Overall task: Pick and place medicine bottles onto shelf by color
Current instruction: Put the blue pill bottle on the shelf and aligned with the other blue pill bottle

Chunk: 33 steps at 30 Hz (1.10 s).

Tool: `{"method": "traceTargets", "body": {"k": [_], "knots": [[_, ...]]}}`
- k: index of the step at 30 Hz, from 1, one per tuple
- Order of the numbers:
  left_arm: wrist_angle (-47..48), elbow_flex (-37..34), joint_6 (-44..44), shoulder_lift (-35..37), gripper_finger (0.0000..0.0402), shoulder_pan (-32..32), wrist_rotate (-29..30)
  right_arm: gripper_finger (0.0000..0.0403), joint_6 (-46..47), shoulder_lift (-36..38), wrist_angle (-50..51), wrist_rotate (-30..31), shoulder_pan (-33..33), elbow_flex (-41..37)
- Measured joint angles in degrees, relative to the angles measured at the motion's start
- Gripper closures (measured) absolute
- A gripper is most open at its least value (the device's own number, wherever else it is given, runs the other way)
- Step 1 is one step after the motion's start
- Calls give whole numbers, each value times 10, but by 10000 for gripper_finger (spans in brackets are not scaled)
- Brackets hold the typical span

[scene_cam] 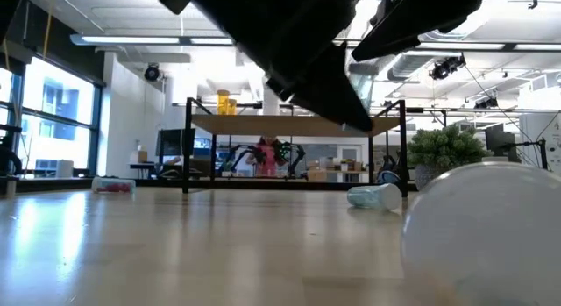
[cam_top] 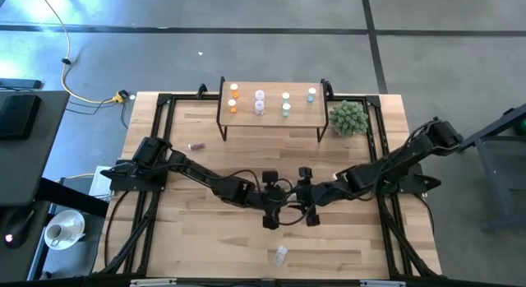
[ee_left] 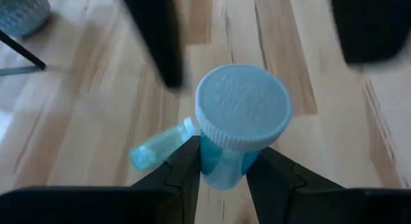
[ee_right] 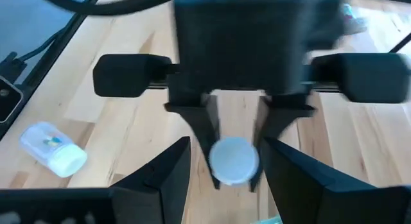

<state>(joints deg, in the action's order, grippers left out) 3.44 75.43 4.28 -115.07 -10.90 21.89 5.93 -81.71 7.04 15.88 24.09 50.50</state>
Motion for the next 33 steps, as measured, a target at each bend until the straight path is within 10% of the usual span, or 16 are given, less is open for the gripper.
{"method": "traceTargets", "body": {"k": [33], "knots": [[-32,15,0,0,298,4,-3,255,-15,0,18,3,-1,0]]}}
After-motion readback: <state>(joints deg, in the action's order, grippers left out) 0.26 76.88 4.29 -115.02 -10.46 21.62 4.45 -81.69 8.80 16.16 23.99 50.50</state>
